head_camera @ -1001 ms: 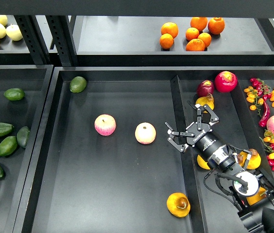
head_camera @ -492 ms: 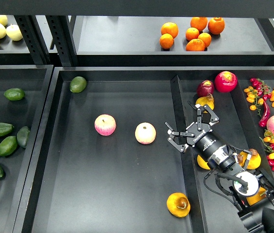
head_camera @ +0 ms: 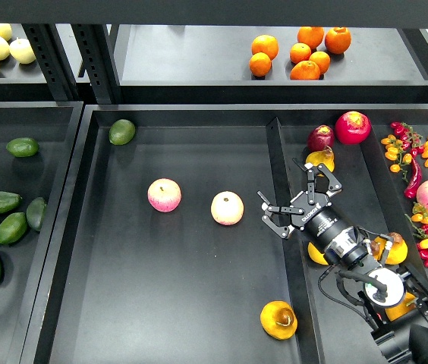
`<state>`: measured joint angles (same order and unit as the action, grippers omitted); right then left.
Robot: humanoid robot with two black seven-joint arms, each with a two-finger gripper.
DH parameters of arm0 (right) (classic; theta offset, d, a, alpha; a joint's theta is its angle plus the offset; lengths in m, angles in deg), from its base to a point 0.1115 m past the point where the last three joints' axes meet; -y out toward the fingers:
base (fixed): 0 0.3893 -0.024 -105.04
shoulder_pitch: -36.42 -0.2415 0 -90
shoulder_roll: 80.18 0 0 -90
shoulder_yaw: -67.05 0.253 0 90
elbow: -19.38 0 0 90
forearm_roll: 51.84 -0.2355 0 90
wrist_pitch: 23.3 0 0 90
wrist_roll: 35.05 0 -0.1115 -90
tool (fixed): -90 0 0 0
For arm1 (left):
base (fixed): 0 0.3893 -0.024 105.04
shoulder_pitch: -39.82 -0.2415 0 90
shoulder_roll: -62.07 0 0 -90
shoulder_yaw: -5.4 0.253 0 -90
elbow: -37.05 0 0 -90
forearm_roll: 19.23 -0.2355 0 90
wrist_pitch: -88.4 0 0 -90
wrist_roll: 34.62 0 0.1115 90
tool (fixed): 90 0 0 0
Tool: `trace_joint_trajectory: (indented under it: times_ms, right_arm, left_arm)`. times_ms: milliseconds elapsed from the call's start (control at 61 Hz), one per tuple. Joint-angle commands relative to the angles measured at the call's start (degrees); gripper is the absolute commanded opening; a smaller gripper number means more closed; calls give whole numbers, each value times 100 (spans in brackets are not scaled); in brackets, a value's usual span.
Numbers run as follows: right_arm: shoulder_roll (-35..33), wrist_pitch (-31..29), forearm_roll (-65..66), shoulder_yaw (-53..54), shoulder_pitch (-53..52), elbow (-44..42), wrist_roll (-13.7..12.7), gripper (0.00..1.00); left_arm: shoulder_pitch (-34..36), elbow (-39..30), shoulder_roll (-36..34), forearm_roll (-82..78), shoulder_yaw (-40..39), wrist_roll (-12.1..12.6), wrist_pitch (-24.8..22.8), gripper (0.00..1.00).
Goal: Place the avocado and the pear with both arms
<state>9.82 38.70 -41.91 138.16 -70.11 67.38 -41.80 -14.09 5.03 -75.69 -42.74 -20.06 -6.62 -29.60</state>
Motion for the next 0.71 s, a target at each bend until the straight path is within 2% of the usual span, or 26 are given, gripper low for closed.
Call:
trace_joint_trajectory:
  times_ms: [0,377,689]
  right_arm:
    - [0,0,0,0,0,-10,-2,99]
    - [0,0,0,-9,-9,25,-10,99]
    - [0,0,-9,-9,-9,34,-2,99]
  left_arm:
    - [3,-85,4,83,-125,0,0,79]
    - [64,-595,223,1199,-819,0,0,82]
    - [3,-700,1075,1612,-2286,0,0,82]
